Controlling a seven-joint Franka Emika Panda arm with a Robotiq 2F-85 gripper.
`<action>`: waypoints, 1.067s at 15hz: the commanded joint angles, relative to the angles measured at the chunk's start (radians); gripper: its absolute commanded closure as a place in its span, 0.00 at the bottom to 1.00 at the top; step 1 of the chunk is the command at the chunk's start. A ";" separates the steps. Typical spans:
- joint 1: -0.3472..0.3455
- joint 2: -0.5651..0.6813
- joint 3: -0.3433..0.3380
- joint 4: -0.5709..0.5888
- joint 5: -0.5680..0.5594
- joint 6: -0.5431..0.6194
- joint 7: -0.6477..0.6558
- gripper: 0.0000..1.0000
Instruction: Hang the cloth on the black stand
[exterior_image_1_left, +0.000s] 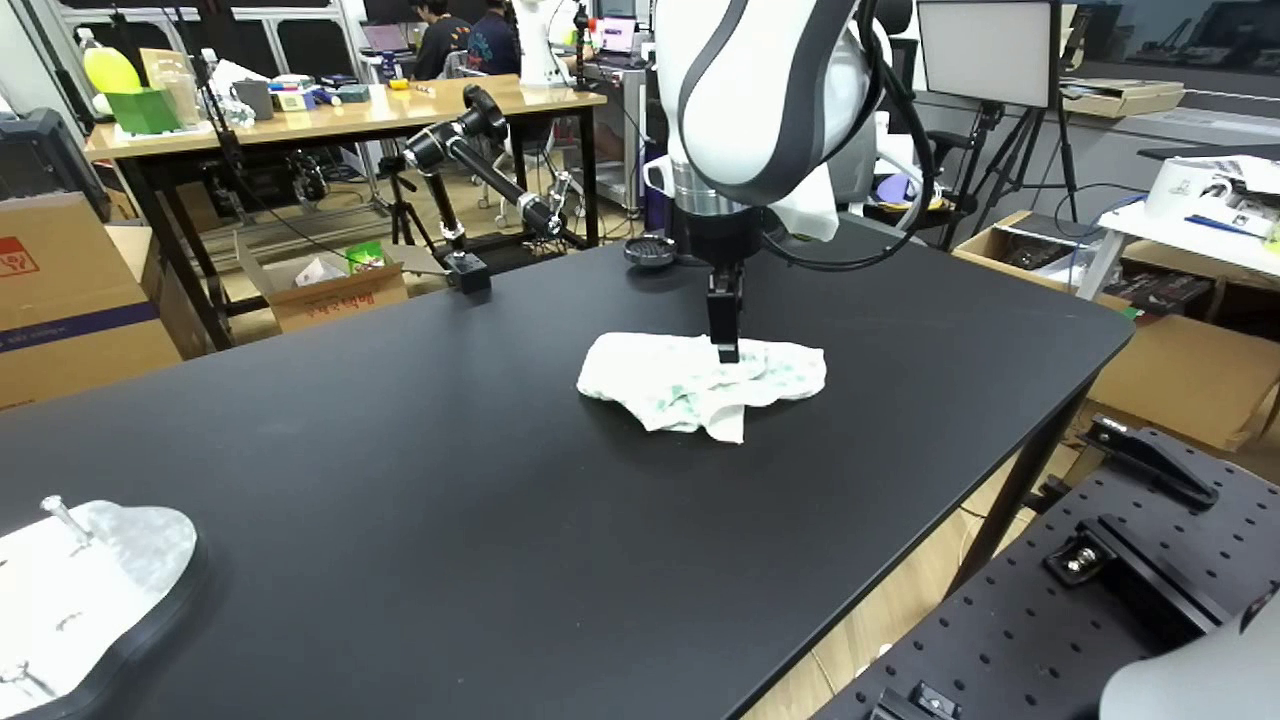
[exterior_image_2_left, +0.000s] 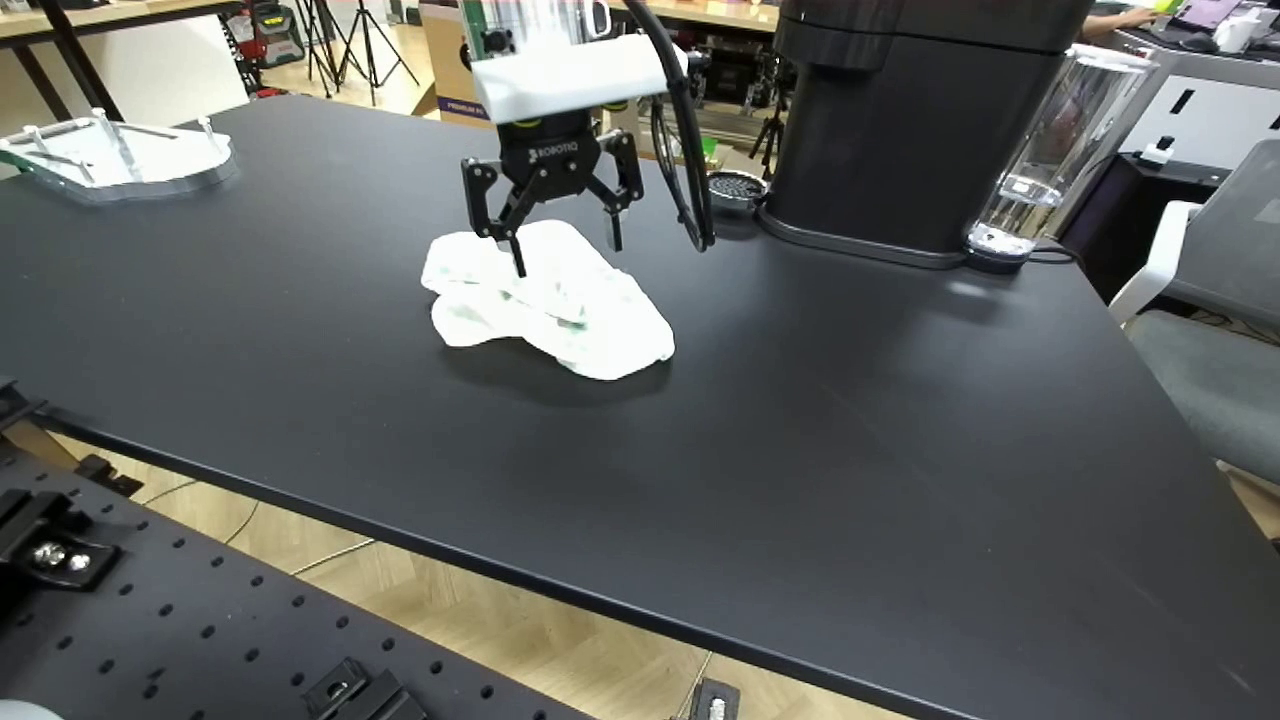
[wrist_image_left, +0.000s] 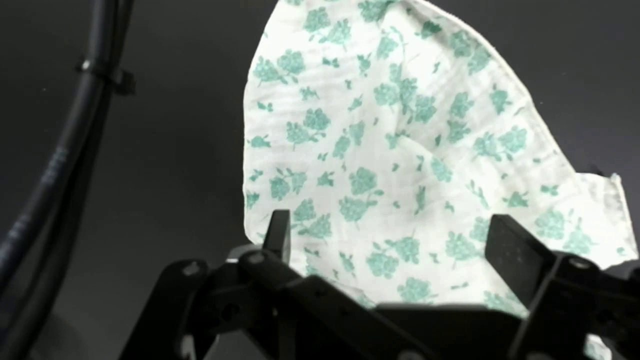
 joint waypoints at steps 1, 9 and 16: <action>-0.013 0.044 0.007 0.050 0.018 -0.017 -0.039 0.25; -0.042 0.045 0.036 0.058 0.083 -0.026 -0.112 0.75; -0.070 0.008 0.067 0.073 0.222 -0.132 -0.178 1.00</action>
